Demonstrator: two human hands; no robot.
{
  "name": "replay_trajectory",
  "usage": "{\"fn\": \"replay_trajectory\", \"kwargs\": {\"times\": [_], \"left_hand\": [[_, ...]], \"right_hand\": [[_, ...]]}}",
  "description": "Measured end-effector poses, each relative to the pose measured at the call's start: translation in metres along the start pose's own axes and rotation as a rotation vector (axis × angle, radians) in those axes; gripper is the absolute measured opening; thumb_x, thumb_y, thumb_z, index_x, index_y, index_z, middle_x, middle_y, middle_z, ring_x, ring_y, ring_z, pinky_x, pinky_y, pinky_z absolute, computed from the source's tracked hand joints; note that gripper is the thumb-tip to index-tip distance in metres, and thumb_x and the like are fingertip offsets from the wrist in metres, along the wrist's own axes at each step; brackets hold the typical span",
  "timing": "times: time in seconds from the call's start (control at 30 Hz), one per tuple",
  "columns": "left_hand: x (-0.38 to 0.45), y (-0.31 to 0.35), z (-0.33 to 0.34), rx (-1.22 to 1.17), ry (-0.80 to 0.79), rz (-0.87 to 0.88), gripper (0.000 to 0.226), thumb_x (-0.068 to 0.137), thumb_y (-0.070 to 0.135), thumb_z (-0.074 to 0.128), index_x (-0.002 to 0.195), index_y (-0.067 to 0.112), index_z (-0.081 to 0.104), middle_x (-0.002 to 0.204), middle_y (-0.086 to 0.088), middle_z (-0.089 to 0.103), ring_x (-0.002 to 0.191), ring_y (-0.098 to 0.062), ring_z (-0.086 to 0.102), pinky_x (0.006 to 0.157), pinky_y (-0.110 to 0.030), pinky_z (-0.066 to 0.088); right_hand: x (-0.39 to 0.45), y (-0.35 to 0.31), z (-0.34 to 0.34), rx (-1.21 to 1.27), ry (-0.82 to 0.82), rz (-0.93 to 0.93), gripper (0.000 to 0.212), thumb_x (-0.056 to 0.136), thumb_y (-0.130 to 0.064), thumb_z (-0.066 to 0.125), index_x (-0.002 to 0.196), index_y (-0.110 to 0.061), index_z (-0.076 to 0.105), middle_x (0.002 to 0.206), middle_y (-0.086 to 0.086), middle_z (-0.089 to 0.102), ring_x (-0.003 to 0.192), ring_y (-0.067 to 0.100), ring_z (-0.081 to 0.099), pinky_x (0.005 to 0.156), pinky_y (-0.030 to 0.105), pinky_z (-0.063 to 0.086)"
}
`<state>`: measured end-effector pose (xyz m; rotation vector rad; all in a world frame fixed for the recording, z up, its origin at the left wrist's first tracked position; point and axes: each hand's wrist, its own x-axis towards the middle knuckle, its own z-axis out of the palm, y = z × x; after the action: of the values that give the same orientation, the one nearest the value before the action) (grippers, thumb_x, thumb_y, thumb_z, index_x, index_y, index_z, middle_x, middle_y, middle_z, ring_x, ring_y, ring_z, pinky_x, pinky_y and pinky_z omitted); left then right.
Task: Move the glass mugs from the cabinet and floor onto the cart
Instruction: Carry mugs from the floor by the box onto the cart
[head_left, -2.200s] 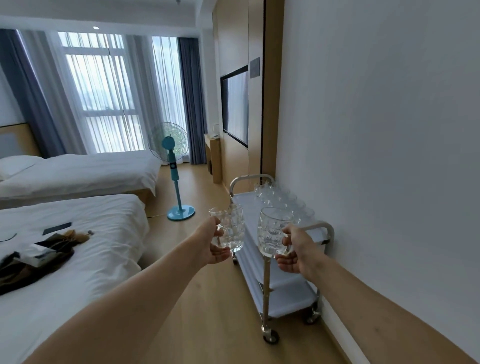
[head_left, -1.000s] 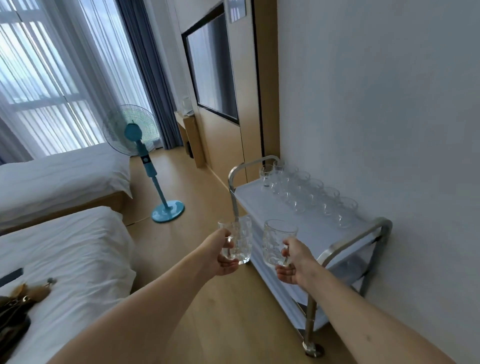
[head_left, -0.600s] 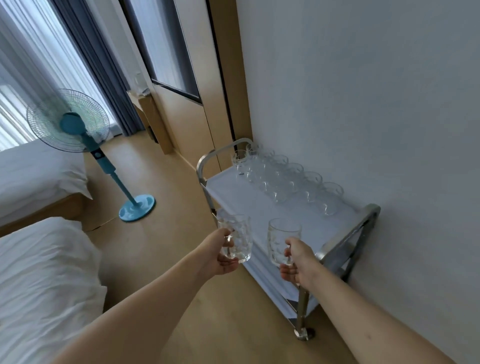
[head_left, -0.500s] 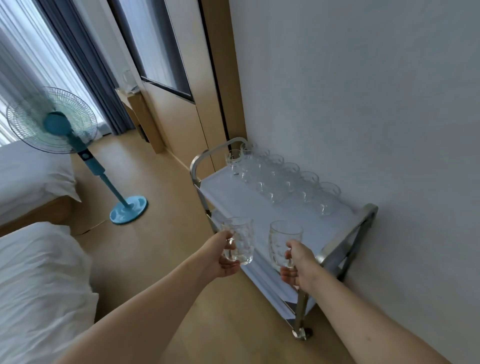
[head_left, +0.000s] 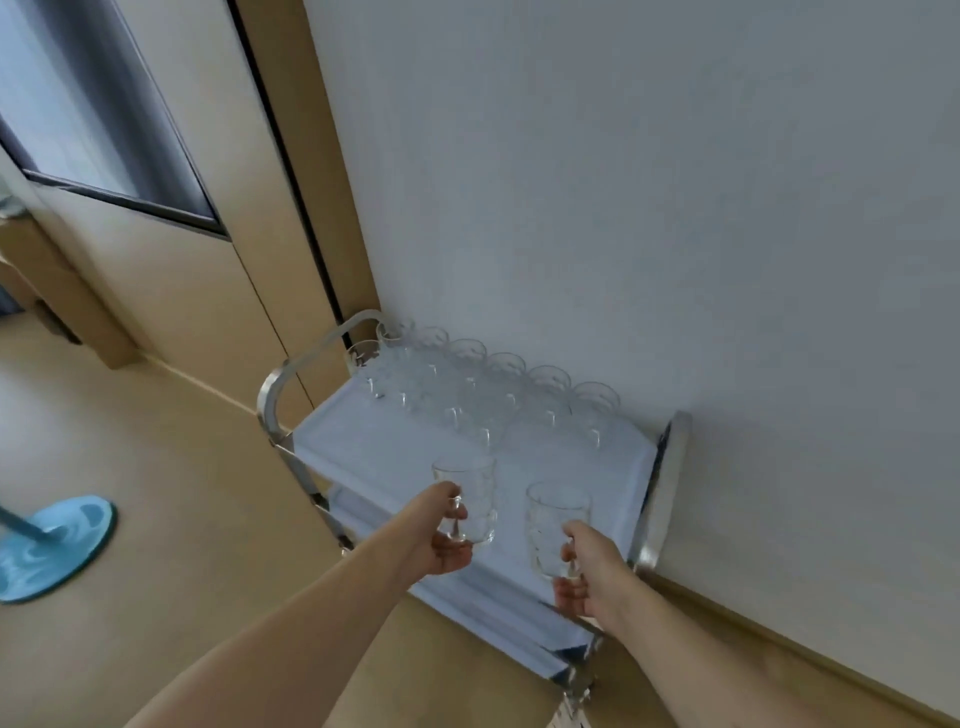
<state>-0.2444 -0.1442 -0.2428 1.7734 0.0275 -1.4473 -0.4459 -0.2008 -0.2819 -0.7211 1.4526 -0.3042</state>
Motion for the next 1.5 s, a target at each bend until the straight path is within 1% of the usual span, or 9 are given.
{"fn": "replay_trajectory", "kwargs": {"times": [0.17,0.37,0.57,0.67,0.8,0.97,1.17,1.37,1.5], "left_hand": [[0.032,0.017,-0.004,0.098,-0.115,-0.032,0.031,0.090,0.035,0.062,0.078,0.007,0.058,0.079,-0.014,0.053,0.059,-0.024,0.051,0.067,-0.036,0.057],[0.061,0.026,-0.003,0.178,-0.253,-0.050,0.033,0.098,0.034,0.061,0.087,0.003,0.063,0.086,-0.016,0.051,0.066,-0.025,0.052,0.080,-0.038,0.057],[0.095,0.033,0.010,0.170,-0.295,-0.043,0.031,0.101,0.030,0.058,0.090,0.001,0.063,0.083,-0.014,0.049,0.066,-0.025,0.051,0.071,-0.037,0.056],[0.107,0.033,0.016,0.236,-0.291,-0.046,0.033,0.101,0.033,0.056,0.089,0.004,0.065,0.082,-0.013,0.051,0.065,-0.023,0.051,0.068,-0.035,0.057],[0.123,0.034,0.029,0.233,-0.298,-0.045,0.032,0.101,0.035,0.057,0.091,0.007,0.069,0.105,-0.015,0.050,0.088,-0.031,0.059,0.071,-0.035,0.056],[0.132,0.034,0.053,0.167,-0.298,-0.049,0.032,0.102,0.038,0.054,0.096,0.009,0.067,0.113,-0.008,0.048,0.103,-0.034,0.056,0.089,-0.040,0.053],[0.152,0.037,0.071,0.234,-0.250,-0.032,0.030,0.102,0.040,0.052,0.107,0.017,0.071,0.128,-0.001,0.051,0.117,-0.032,0.054,0.099,-0.038,0.048],[0.164,0.046,0.094,0.245,-0.211,-0.022,0.019,0.100,0.032,0.058,0.102,0.020,0.072,0.121,-0.003,0.060,0.117,-0.030,0.056,0.100,-0.037,0.048],[0.169,0.047,0.110,0.267,-0.164,-0.001,0.015,0.100,0.029,0.060,0.100,0.020,0.072,0.109,-0.001,0.065,0.104,-0.022,0.059,0.097,-0.035,0.048]], "right_hand": [[0.005,0.000,0.019,0.105,0.121,0.007,0.028,0.093,-0.038,0.057,0.083,-0.012,0.055,0.078,0.010,0.051,0.063,0.024,0.054,0.060,0.034,0.054],[0.014,0.014,0.033,0.221,0.208,0.030,0.029,0.097,-0.036,0.057,0.082,-0.012,0.053,0.076,0.009,0.051,0.064,0.023,0.053,0.058,0.033,0.051],[0.042,0.008,0.035,0.274,0.210,-0.019,0.030,0.101,-0.035,0.055,0.084,-0.010,0.055,0.060,0.005,0.053,0.063,0.022,0.054,0.064,0.035,0.052],[0.057,0.010,0.036,0.258,0.170,-0.052,0.030,0.104,-0.033,0.050,0.085,-0.010,0.054,0.068,0.008,0.055,0.066,0.022,0.052,0.070,0.038,0.053],[0.077,0.011,0.035,0.119,0.145,-0.068,0.032,0.107,-0.031,0.043,0.094,-0.008,0.059,0.084,0.011,0.058,0.079,0.026,0.055,0.081,0.041,0.056],[0.098,-0.010,0.026,-0.035,0.163,-0.120,0.024,0.107,-0.028,0.038,0.096,-0.014,0.055,0.094,0.011,0.059,0.081,0.023,0.058,0.071,0.032,0.055],[0.114,-0.035,0.018,-0.131,0.169,-0.129,0.023,0.107,-0.025,0.038,0.104,-0.011,0.056,0.099,0.010,0.060,0.085,0.021,0.059,0.074,0.034,0.054],[0.133,-0.045,0.013,-0.099,0.135,-0.119,0.026,0.106,-0.025,0.042,0.109,-0.002,0.054,0.092,0.009,0.057,0.079,0.018,0.056,0.067,0.031,0.048],[0.145,-0.052,0.009,-0.099,0.135,-0.120,0.024,0.105,-0.027,0.044,0.105,-0.006,0.056,0.093,0.010,0.059,0.081,0.018,0.058,0.068,0.032,0.049]]}}
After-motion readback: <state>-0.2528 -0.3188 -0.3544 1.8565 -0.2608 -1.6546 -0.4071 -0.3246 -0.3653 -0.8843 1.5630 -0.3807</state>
